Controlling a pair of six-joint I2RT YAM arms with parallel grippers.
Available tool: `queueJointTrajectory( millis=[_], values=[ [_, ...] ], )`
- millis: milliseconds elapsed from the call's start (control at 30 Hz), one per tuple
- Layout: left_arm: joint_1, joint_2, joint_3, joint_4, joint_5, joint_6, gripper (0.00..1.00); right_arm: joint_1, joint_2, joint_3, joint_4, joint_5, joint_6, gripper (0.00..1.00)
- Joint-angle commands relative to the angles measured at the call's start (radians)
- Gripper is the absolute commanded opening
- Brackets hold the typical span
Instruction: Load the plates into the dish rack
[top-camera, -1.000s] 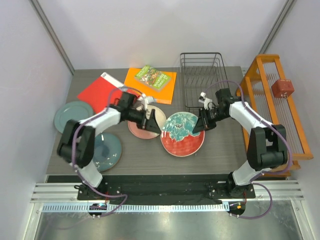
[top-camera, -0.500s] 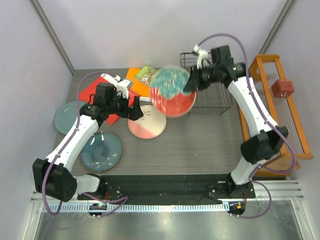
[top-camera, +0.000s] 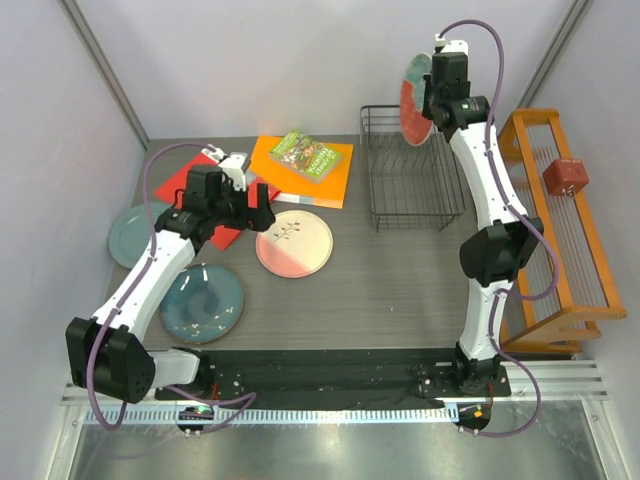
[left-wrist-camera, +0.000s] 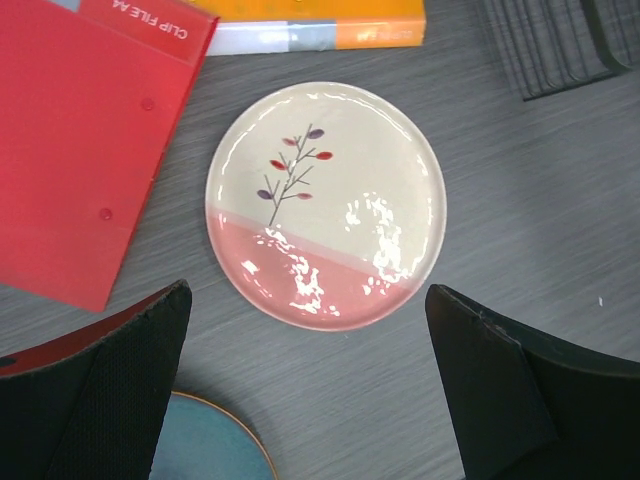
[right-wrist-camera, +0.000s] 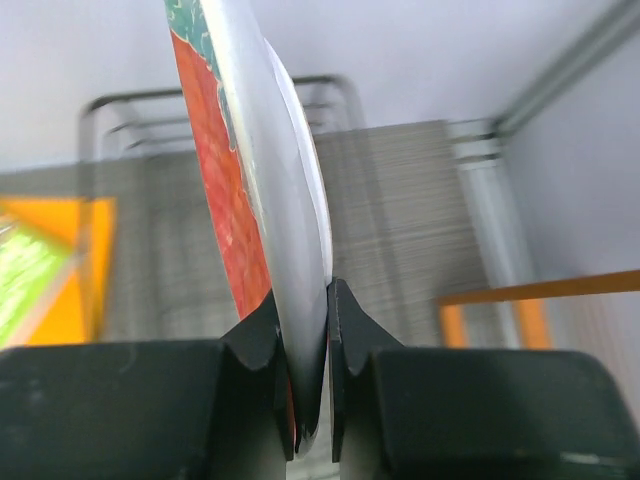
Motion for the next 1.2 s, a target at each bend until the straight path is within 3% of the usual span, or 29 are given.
queueJointTrajectory(
  millis=[0,367,1167],
  values=[
    [0.005,0.01,-0.007,0.078,-0.096,0.01,0.99,0.017,0.009,0.099,0.352,0.37,-0.095,0.01],
    [0.007,0.077,0.029,0.084,-0.062,-0.001,0.99,-0.001,0.11,0.106,0.369,0.434,-0.18,0.01],
    [0.005,0.076,-0.022,0.06,-0.092,-0.007,0.99,-0.039,0.239,0.034,0.277,0.33,-0.121,0.01]
  ],
)
